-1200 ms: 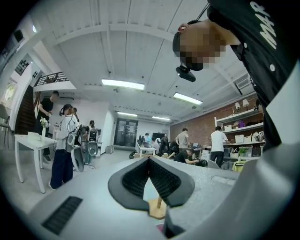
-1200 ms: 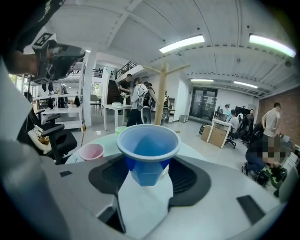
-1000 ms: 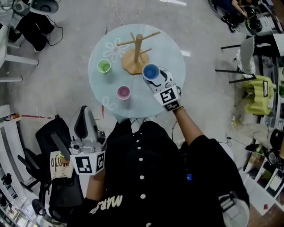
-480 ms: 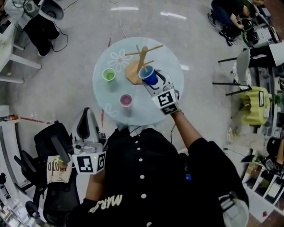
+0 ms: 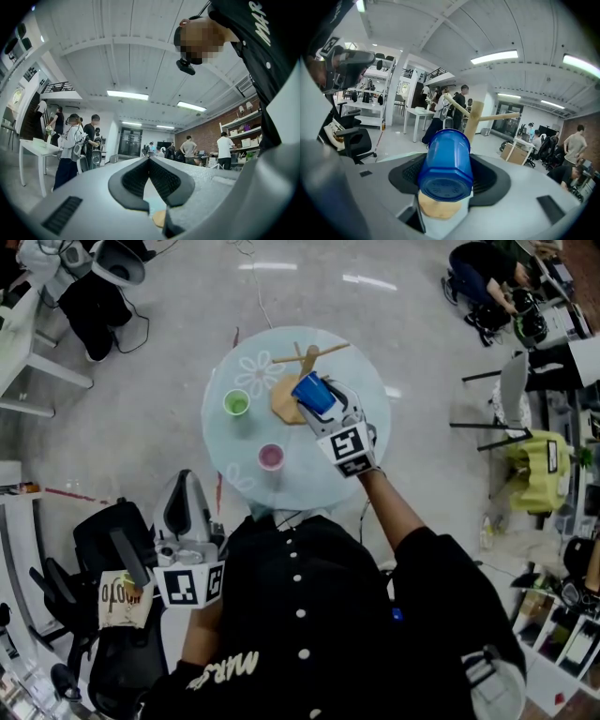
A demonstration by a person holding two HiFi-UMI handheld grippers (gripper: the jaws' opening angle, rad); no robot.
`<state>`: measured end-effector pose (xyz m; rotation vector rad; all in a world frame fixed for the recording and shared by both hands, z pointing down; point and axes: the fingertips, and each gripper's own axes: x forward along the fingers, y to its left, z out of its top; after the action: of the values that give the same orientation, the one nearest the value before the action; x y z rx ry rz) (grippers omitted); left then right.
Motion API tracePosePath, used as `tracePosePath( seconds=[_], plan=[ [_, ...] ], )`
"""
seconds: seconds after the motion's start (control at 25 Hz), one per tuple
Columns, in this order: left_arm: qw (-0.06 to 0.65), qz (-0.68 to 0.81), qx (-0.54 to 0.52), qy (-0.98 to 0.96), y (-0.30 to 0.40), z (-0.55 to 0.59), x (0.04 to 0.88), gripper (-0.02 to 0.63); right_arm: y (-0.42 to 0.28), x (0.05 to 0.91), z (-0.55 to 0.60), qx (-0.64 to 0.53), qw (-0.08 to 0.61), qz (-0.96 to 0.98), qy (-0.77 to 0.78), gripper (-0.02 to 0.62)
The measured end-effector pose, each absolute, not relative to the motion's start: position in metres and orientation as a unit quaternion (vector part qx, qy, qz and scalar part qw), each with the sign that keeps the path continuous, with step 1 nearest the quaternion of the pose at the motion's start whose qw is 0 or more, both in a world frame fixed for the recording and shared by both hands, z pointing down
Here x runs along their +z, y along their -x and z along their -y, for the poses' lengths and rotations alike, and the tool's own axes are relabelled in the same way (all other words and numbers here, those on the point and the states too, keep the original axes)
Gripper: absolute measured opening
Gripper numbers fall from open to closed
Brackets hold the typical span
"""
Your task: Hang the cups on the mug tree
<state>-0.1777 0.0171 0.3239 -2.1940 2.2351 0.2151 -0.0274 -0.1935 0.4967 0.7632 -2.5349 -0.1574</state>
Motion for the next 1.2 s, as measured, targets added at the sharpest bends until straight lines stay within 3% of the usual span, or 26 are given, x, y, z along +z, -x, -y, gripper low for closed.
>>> tracePosePath(
  seconds=[0.24,0.84,0.96,1.2],
  plan=[
    [-0.003,-0.713,0.065,0.698,0.178,-0.021,0.326,-0.006,0.032,0.524,0.186,-0.060,0.277,0.921,-0.267,0.268],
    [-0.007,-0.715,0.060,0.697,0.179,-0.028,0.331,-0.006,0.026,0.545,0.191,-0.060,0.275,0.920,-0.274,0.275],
    [-0.006,-0.714,0.060,0.698,0.181,-0.029,0.329,-0.006,0.028,0.539,0.186,-0.049,0.260,0.924,-0.275,0.347],
    [-0.012,-0.712,0.056,0.700,0.180,-0.026,0.333,-0.006,0.011,0.540,0.171,-0.024,0.239,0.928,-0.286,0.367]
  ],
)
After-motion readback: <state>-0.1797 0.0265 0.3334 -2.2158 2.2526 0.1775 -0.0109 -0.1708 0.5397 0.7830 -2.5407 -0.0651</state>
